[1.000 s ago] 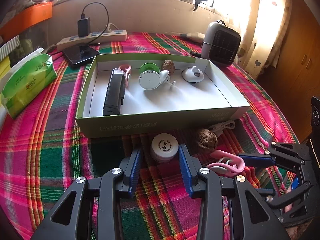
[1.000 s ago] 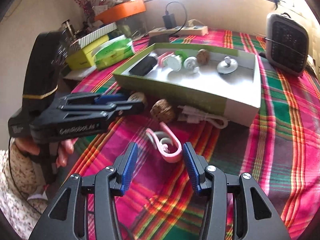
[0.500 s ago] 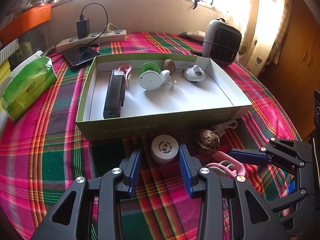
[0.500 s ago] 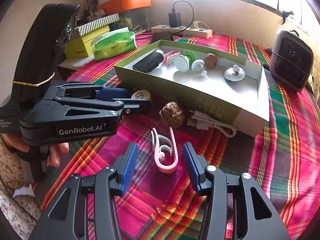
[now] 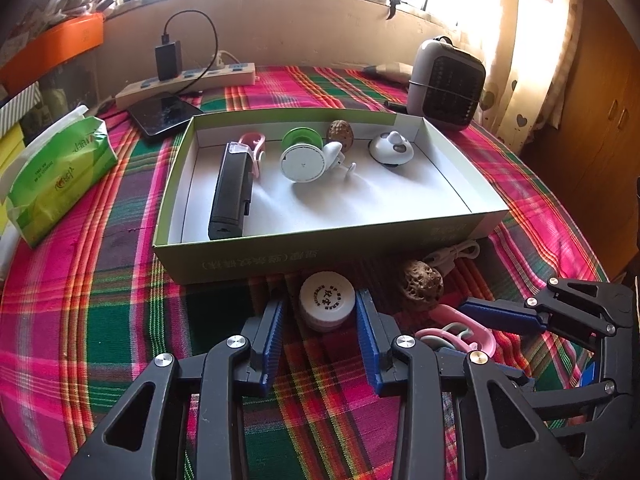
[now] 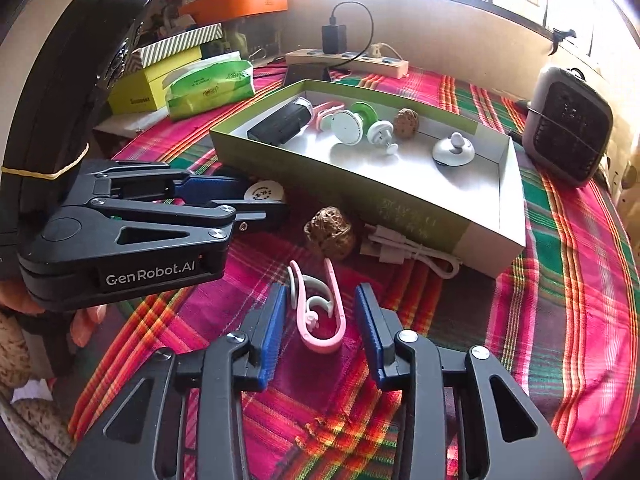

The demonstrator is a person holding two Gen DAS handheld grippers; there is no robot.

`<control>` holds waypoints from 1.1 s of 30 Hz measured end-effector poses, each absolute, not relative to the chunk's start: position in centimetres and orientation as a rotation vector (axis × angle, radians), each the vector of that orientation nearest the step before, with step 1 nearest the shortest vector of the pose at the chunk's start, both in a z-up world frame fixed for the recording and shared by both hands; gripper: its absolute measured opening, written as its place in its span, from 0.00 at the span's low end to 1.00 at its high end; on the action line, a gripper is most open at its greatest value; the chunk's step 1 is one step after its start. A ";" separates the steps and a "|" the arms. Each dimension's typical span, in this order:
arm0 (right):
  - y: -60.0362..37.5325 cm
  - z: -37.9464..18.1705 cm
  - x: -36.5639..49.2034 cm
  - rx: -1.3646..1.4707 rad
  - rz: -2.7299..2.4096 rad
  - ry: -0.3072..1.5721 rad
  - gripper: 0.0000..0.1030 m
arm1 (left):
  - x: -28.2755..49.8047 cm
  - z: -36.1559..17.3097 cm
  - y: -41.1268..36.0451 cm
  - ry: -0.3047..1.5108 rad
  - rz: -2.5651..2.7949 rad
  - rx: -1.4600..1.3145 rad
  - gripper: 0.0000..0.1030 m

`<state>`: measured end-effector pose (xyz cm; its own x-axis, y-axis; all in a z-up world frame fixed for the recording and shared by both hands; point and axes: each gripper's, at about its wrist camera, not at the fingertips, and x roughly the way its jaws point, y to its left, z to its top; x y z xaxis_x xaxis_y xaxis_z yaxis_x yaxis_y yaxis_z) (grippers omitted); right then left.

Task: Organize objects
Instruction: 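Close the left tool on the white container while the right tool closes on the pink clip, then lift the white container with the left tool while the right tool lifts the pink clip toward the box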

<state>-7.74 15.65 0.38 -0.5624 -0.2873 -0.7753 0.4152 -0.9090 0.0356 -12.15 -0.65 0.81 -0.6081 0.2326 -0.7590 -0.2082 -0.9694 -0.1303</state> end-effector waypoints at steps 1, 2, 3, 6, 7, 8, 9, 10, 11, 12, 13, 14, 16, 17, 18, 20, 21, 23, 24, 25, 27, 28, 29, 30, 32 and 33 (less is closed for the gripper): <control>15.7 0.4 -7.7 1.184 -2.465 0.211 0.33 | -12.2 0.8 -0.7 -0.043 2.618 -1.242 0.28; 15.7 0.4 -7.8 1.185 -2.469 0.213 0.31 | -12.2 0.8 -0.8 -0.047 2.620 -1.244 0.26; 15.6 0.4 -7.8 1.185 -2.471 0.215 0.30 | -12.2 0.8 -0.9 -0.050 2.621 -1.245 0.26; 15.5 0.4 -7.7 1.182 -2.469 0.225 0.24 | -12.2 0.8 -0.9 -0.046 2.623 -1.244 0.26; 15.5 0.4 -7.7 1.181 -2.470 0.230 0.24 | -12.2 0.8 -0.9 -0.043 2.624 -1.243 0.26; 15.3 0.4 -7.7 1.182 -2.471 0.235 0.24 | -12.2 0.8 -0.9 -0.045 2.624 -1.243 0.25; 15.3 0.4 -7.7 1.181 -2.472 0.237 0.24 | -12.2 0.8 -1.0 -0.047 2.625 -1.242 0.25; 15.3 0.4 -7.7 1.181 -2.473 0.238 0.24 | -12.2 0.8 -0.9 -0.048 2.624 -1.242 0.25; 15.3 0.4 -7.7 1.181 -2.473 0.237 0.24 | -12.2 0.8 -0.9 -0.045 2.624 -1.243 0.25; 15.3 0.4 -7.7 1.181 -2.472 0.236 0.24 | -12.2 0.8 -0.9 -0.042 2.625 -1.242 0.25; 15.3 0.4 -7.7 1.181 -2.472 0.235 0.24 | -12.2 0.8 -0.9 -0.045 2.625 -1.242 0.25; 15.3 0.4 -7.7 1.182 -2.473 0.233 0.24 | -12.2 0.8 -0.8 -0.047 2.624 -1.242 0.25; 15.3 0.4 -7.7 1.182 -2.473 0.231 0.24 | -12.2 0.8 -0.9 -0.048 2.625 -1.242 0.25; 15.3 0.4 -7.7 1.182 -2.473 0.229 0.24 | -12.2 0.8 -0.9 -0.048 2.625 -1.242 0.25; 15.3 0.3 -7.7 1.182 -2.474 0.227 0.24 | -12.2 0.8 -0.9 -0.045 2.625 -1.242 0.25; 15.3 0.3 -7.7 1.183 -2.476 0.223 0.24 | -12.2 0.8 -0.9 -0.041 2.629 -1.244 0.25; 15.3 0.3 -7.7 1.183 -2.477 0.221 0.24 | -12.1 0.8 -1.0 -0.038 2.631 -1.244 0.25; 15.4 0.3 -7.6 1.183 -2.478 0.223 0.24 | -12.1 0.8 -1.0 -0.038 2.633 -1.245 0.25; 15.3 0.3 -7.6 1.183 -2.478 0.223 0.24 | -12.1 0.8 -1.0 -0.040 2.633 -1.245 0.25; 15.3 0.3 -7.6 1.183 -2.479 0.223 0.24 | -12.1 0.8 -1.0 -0.039 2.632 -1.244 0.25; 15.3 0.3 -7.6 1.183 -2.481 0.221 0.24 | -12.1 0.8 -1.0 -0.037 2.633 -1.244 0.25; 15.3 0.2 -7.6 1.183 -2.481 0.221 0.24 | -12.1 0.8 -0.9 -0.036 2.632 -1.243 0.25; 15.4 0.2 -7.6 1.183 -2.482 0.220 0.24 | -12.1 0.8 -1.0 -0.037 2.633 -1.242 0.25; 15.3 0.2 -7.6 1.183 -2.481 0.220 0.24 | -12.1 0.8 -1.0 -0.039 2.633 -1.244 0.25; 15.4 0.2 -7.5 1.183 -2.482 0.219 0.24 | -12.1 0.8 -1.1 -0.040 2.634 -1.246 0.25; 15.3 0.1 -7.5 1.183 -2.482 0.220 0.24 | -12.1 0.8 -1.2 -0.042 2.635 -1.246 0.25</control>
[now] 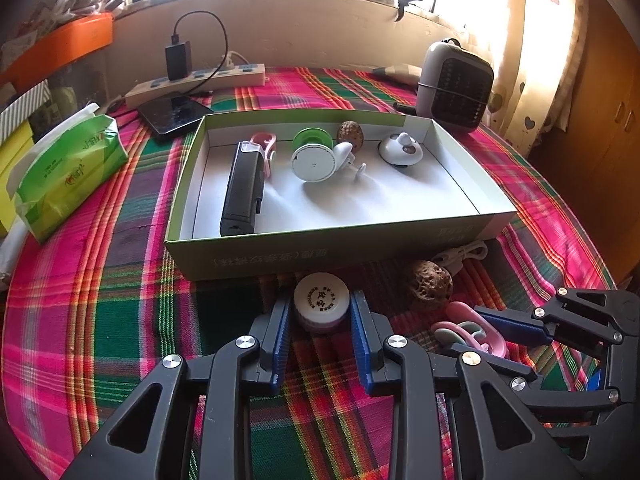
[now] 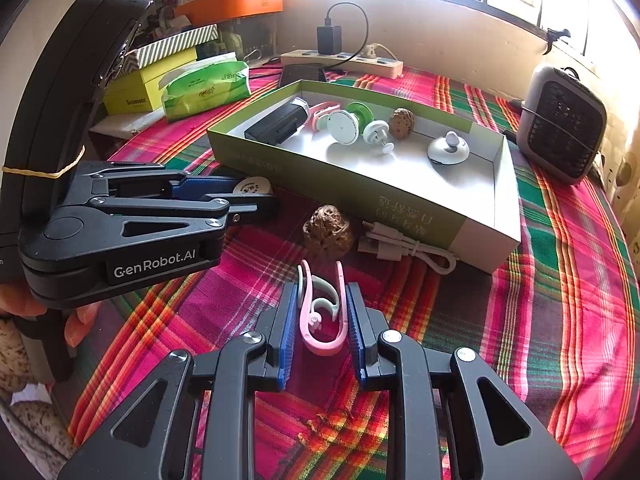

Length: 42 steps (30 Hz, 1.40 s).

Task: Organize objects
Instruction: 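Lift the white container with the left tool while the right tool lifts the pink clip toward the box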

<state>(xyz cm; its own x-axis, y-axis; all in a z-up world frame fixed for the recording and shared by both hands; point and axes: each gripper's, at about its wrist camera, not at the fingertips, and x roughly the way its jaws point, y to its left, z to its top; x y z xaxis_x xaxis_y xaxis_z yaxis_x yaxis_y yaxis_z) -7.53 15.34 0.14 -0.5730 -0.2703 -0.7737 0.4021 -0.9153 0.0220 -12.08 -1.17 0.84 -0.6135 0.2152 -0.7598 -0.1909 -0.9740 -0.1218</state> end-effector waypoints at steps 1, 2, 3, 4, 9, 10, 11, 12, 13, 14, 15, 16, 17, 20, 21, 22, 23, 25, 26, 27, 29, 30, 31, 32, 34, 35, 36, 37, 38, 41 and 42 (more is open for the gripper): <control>15.3 0.1 -7.5 1.183 -2.483 0.220 0.24 | -12.1 0.8 -1.2 -0.043 2.636 -1.247 0.25; 15.3 0.1 -7.5 1.183 -2.483 0.218 0.24 | -12.0 0.8 -1.1 -0.042 2.636 -1.247 0.25; 15.3 0.1 -7.6 1.183 -2.483 0.217 0.24 | -12.1 0.8 -1.2 -0.042 2.637 -1.247 0.25; 15.3 0.1 -7.5 1.183 -2.483 0.215 0.24 | -12.0 0.8 -1.2 -0.043 2.638 -1.247 0.25; 15.2 0.1 -7.4 1.184 -2.482 0.207 0.24 | -12.0 0.8 -1.3 -0.046 2.639 -1.248 0.25; 15.2 0.1 -7.4 1.185 -2.482 0.204 0.24 | -12.0 0.8 -1.3 -0.046 2.641 -1.250 0.25; 15.2 0.1 -7.4 1.185 -2.480 0.199 0.24 | -12.0 0.8 -1.3 -0.046 2.642 -1.252 0.25; 15.3 0.1 -7.4 1.185 -2.478 0.196 0.24 | -12.0 0.8 -1.4 -0.049 2.642 -1.252 0.25; 15.3 0.2 -7.3 1.184 -2.477 0.194 0.24 | -12.0 0.8 -1.3 -0.050 2.643 -1.253 0.25; 15.3 0.2 -7.3 1.184 -2.476 0.189 0.24 | -12.0 0.8 -1.3 -0.050 2.645 -1.254 0.25; 15.3 0.2 -7.3 1.184 -2.474 0.185 0.24 | -12.0 0.8 -1.4 -0.051 2.646 -1.254 0.25; 15.3 0.2 -7.2 1.184 -2.474 0.181 0.24 | -11.9 0.8 -1.3 -0.053 2.647 -1.255 0.25; 15.3 0.2 -7.2 1.185 -2.473 0.177 0.24 | -11.9 0.8 -1.3 -0.054 2.648 -1.255 0.25; 15.2 0.2 -7.2 1.185 -2.470 0.171 0.24 | -11.9 0.8 -1.4 -0.056 2.649 -1.258 0.25; 15.2 0.2 -7.2 1.186 -2.469 0.168 0.24 | -11.9 0.8 -1.4 -0.056 2.650 -1.258 0.25; 15.2 0.2 -7.2 1.186 -2.469 0.164 0.24 | -11.9 0.8 -1.5 -0.056 2.652 -1.259 0.25; 15.2 0.2 -7.1 1.187 -2.467 0.157 0.24 | -11.9 0.8 -1.5 -0.054 2.653 -1.259 0.25; 15.2 0.2 -7.1 1.188 -2.466 0.152 0.24 | -11.8 0.8 -1.6 -0.055 2.657 -1.261 0.25; 15.2 0.2 -7.0 1.188 -2.465 0.149 0.24 | -11.8 0.8 -1.7 -0.056 2.659 -1.263 0.25; 15.2 0.2 -7.0 1.189 -2.463 0.145 0.24 | -11.7 0.8 -1.7 -0.058 2.661 -1.264 0.25; 15.2 0.3 -7.0 1.190 -2.454 0.133 0.24 | -11.7 0.9 -1.8 -0.058 2.665 -1.265 0.25; 15.2 0.4 -7.0 1.187 -2.451 0.129 0.24 | -11.6 1.0 -1.9 -0.056 2.667 -1.264 0.25; 15.1 0.4 -6.9 1.182 -2.448 0.130 0.24 | -11.5 1.1 -2.0 -0.055 2.671 -1.264 0.25; 15.0 0.5 -6.8 1.177 -2.448 0.132 0.24 | -11.5 1.1 -2.0 -0.056 2.674 -1.263 0.25; 15.0 0.6 -6.7 1.171 -2.448 0.129 0.24 | -11.4 1.3 -2.2 -0.059 2.679 -1.263 0.25; 15.0 0.7 -6.7 1.169 -2.449 0.126 0.24 | -11.3 1.3 -2.3 -0.061 2.683 -1.262 0.25; 15.0 0.8 -6.7 1.165 -2.450 0.122 0.24 | -11.3 1.4 -2.4 -0.060 2.684 -1.262 0.25; 15.0 1.0 -6.7 1.163 -2.450 0.117 0.24 | -11.2 1.5 -2.5 -0.061 2.686 -1.262 0.25; 15.0 1.1 -6.6 1.157 -2.450 0.113 0.24 | -11.1 1.6 -2.5 -0.063 2.687 -1.261 0.25; 15.0 1.7 -6.5 1.139 -2.455 0.109 0.24 | -10.9 2.1 -2.7 -0.058 2.694 -1.245 0.25; 15.0 1.9 -6.5 1.132 -2.457 0.105 0.24 | -10.9 2.4 -2.7 -0.058 2.695 -1.238 0.25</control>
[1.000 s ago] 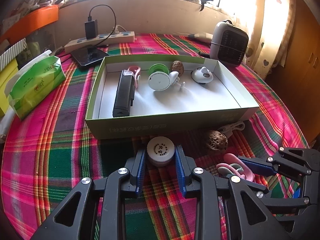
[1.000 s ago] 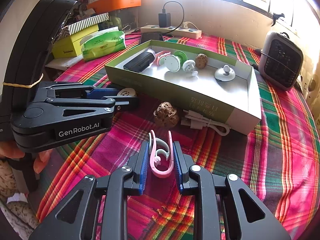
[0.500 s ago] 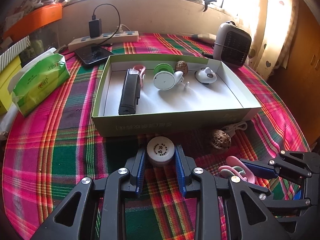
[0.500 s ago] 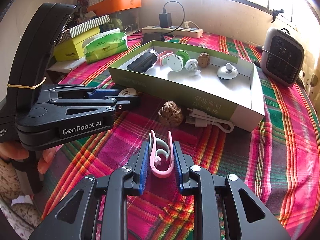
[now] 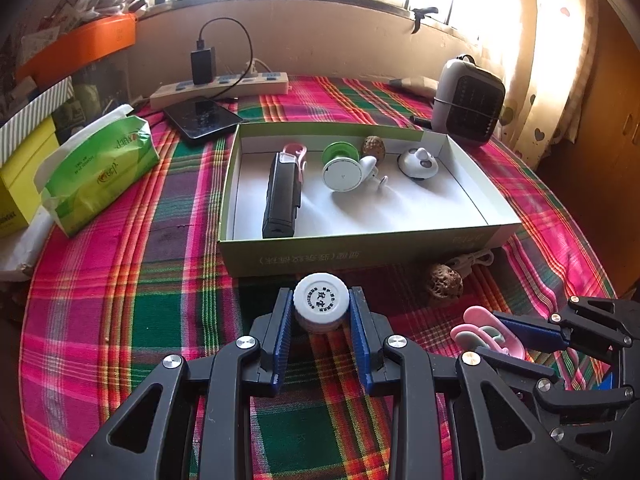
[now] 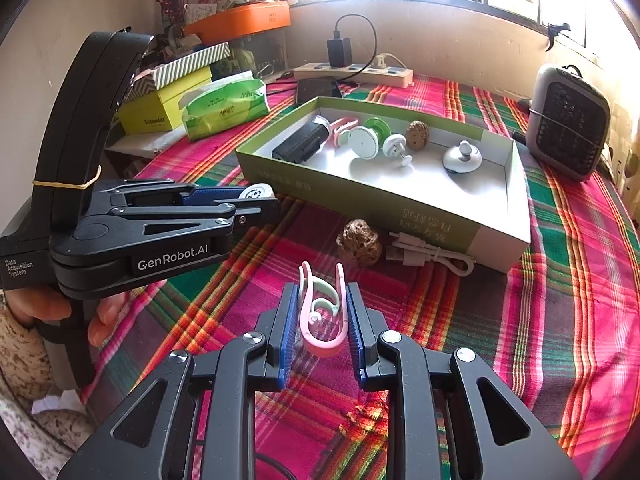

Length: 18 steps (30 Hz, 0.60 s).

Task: Organize objects
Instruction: 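Lift the white container with the left tool while the right tool lifts the pink clip toward the box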

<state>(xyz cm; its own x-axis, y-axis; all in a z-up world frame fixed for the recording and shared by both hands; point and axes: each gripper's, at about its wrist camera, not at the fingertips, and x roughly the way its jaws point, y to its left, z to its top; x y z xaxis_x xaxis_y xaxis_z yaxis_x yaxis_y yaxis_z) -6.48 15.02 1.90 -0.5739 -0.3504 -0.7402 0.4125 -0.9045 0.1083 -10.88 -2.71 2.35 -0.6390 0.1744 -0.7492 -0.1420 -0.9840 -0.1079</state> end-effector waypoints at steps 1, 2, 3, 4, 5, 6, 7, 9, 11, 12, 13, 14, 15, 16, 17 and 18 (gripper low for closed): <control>15.0 2.1 -6.5 1.126 -2.460 0.101 0.24 | -10.9 2.5 -2.7 -0.056 2.696 -1.235 0.25; 15.1 2.3 -6.5 1.120 -2.461 0.095 0.24 | -10.9 2.7 -2.7 -0.055 2.698 -1.233 0.25; 15.1 2.5 -6.6 1.115 -2.464 0.092 0.24 | -10.8 2.8 -2.7 -0.052 2.697 -1.232 0.25; 15.1 2.7 -6.6 1.111 -2.468 0.092 0.24 | -10.8 3.0 -2.7 -0.051 2.697 -1.232 0.25; 15.1 2.8 -6.7 1.108 -2.470 0.090 0.24 | -10.8 3.1 -2.8 -0.052 2.698 -1.229 0.25; 15.1 2.9 -6.8 1.106 -2.469 0.085 0.24 | -10.8 3.4 -2.8 -0.052 2.700 -1.220 0.25; 15.1 3.0 -6.8 1.103 -2.469 0.081 0.24 | -10.8 3.6 -2.8 -0.050 2.703 -1.213 0.25; 15.1 3.3 -7.0 1.095 -2.473 0.081 0.24 | -10.9 4.0 -2.8 -0.047 2.705 -1.202 0.25; 15.2 3.6 -7.2 1.088 -2.478 0.074 0.24 | -11.0 4.4 -2.8 -0.043 2.708 -1.196 0.25; 15.2 3.8 -7.3 1.085 -2.480 0.069 0.24 | -11.1 4.6 -2.8 -0.042 2.708 -1.188 0.25; 15.3 3.9 -7.5 1.081 -2.483 0.067 0.24 | -11.2 4.8 -2.7 -0.042 2.710 -1.183 0.25; 15.3 4.1 -7.6 1.076 -2.489 0.068 0.24 | -11.3 5.0 -2.7 -0.041 2.711 -1.176 0.25; 15.4 4.3 -7.7 1.070 -2.492 0.066 0.24 | -11.4 5.2 -2.7 -0.040 2.713 -1.171 0.25; 15.5 4.4 -7.9 1.068 -2.494 0.065 0.24 | -11.6 5.4 -2.7 -0.040 2.716 -1.166 0.25; 15.5 4.5 -8.1 1.066 -2.500 0.067 0.24 | -11.7 5.6 -2.7 -0.042 2.717 -1.161 0.25; 15.6 4.7 -8.3 1.062 -2.507 0.067 0.24 | -11.8 5.7 -2.6 -0.041 2.716 -1.156 0.25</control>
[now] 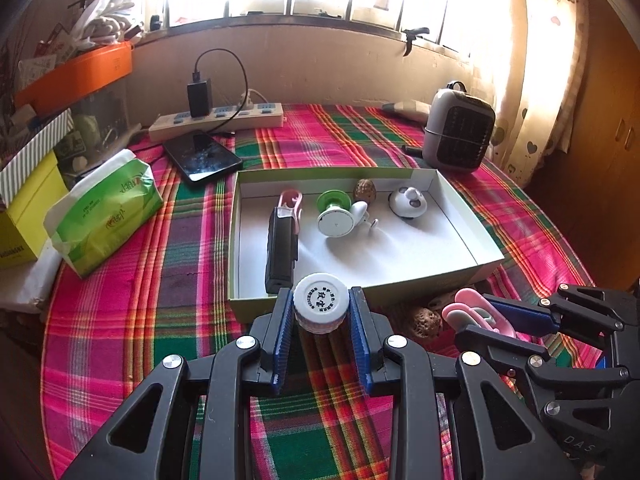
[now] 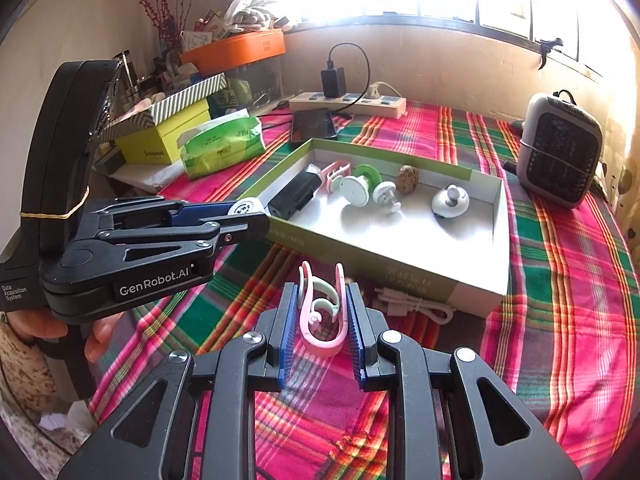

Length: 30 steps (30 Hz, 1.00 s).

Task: Organize objects
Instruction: 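Lift the white container with the left tool while the right tool lifts the pink clip toward the box, then lower the white container into the box with the left tool while the right tool lowers the pink clip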

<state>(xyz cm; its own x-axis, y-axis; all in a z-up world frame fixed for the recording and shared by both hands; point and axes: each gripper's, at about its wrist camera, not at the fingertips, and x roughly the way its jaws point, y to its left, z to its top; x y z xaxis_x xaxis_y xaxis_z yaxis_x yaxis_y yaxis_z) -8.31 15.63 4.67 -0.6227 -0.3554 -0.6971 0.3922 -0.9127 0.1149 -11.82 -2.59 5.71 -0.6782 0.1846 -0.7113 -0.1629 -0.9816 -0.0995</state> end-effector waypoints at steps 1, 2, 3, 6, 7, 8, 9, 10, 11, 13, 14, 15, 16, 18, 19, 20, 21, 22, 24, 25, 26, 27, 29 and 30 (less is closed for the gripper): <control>15.7 4.7 -8.5 1.060 -2.512 0.067 0.24 | -12.0 5.8 -2.5 -0.040 2.716 -1.151 0.25; 15.8 4.8 -8.7 1.064 -2.519 0.065 0.24 | -12.2 5.9 -2.4 -0.041 2.717 -1.150 0.25; 16.0 4.9 -9.0 1.066 -2.526 0.061 0.24 | -12.4 5.9 -2.4 -0.042 2.716 -1.151 0.25; 16.5 5.0 -10.0 1.074 -2.544 0.054 0.24 | -13.0 5.8 -2.1 -0.048 2.706 -1.157 0.25; 16.6 5.0 -10.3 1.075 -2.551 0.056 0.24 | -13.2 5.8 -2.0 -0.049 2.703 -1.160 0.25; 16.8 5.0 -10.6 1.079 -2.555 0.055 0.24 | -13.4 5.8 -1.9 -0.048 2.701 -1.159 0.25; 17.0 5.0 -11.0 1.084 -2.558 0.050 0.24 | -13.6 5.8 -1.7 -0.043 2.698 -1.160 0.25; 17.1 5.1 -11.3 1.087 -2.562 0.047 0.24 | -13.7 5.7 -1.6 -0.040 2.697 -1.161 0.25; 17.3 5.0 -11.6 1.091 -2.567 0.046 0.24 | -14.0 5.7 -1.5 -0.042 2.695 -1.163 0.25; 17.7 5.0 -12.2 1.099 -2.573 0.044 0.24 | -14.5 5.6 -1.3 -0.046 2.689 -1.169 0.25; 17.9 4.9 -12.6 1.105 -2.576 0.041 0.24 | -14.8 5.4 -1.2 -0.048 2.685 -1.174 0.25; 18.0 4.8 -13.0 1.112 -2.581 0.039 0.24 | -15.1 5.3 -1.1 -0.048 2.681 -1.178 0.25; 18.2 4.7 -13.5 1.118 -2.585 0.036 0.24 | -15.3 5.2 -1.0 -0.048 2.678 -1.183 0.25; 18.6 4.5 -14.3 1.131 -2.591 0.022 0.24 | -15.8 5.0 -0.7 -0.052 2.672 -1.187 0.25; 18.8 4.4 -14.7 1.133 -2.594 0.020 0.24 | -16.1 4.9 -0.6 -0.052 2.670 -1.192 0.25; 18.9 4.4 -15.1 1.135 -2.598 0.021 0.24 | -16.4 4.8 -0.6 -0.055 2.669 -1.197 0.25; 19.0 4.3 -15.5 1.136 -2.599 0.018 0.24 | -16.6 4.7 -0.5 -0.055 2.667 -1.201 0.25; 19.1 4.2 -15.8 1.140 -2.599 0.014 0.24 | -16.8 4.5 -0.4 -0.052 2.666 -1.209 0.25; 19.3 4.1 -16.6 1.146 -2.600 0.017 0.24 | -17.3 4.2 -0.3 -0.049 2.663 -1.222 0.25; 19.3 4.0 -16.9 1.150 -2.599 0.024 0.24 | -17.5 4.1 -0.2 -0.047 2.661 -1.226 0.25; 19.3 3.9 -17.2 1.152 -2.599 0.030 0.24 | -17.7 4.0 -0.2 -0.048 2.661 -1.230 0.25; 19.3 3.9 -17.5 1.152 -2.598 0.034 0.24 | -17.9 3.9 -0.1 -0.048 2.659 -1.234 0.25; 19.3 3.7 -18.2 1.159 -2.602 0.043 0.24 | -18.4 3.6 -0.1 -0.048 2.659 -1.246 0.25; 19.3 3.6 -18.6 1.165 -2.601 0.040 0.24 | -18.7 3.5 -0.1 -0.048 2.657 -1.252 0.25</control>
<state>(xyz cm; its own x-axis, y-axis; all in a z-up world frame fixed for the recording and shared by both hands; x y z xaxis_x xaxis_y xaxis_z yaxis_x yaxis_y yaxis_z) -18.64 19.32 3.56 -0.6308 -0.2505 -0.7344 0.2732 -0.9576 0.0919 -18.68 -0.06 3.46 -0.6198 0.1973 -0.7595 -0.1699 -0.9787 -0.1156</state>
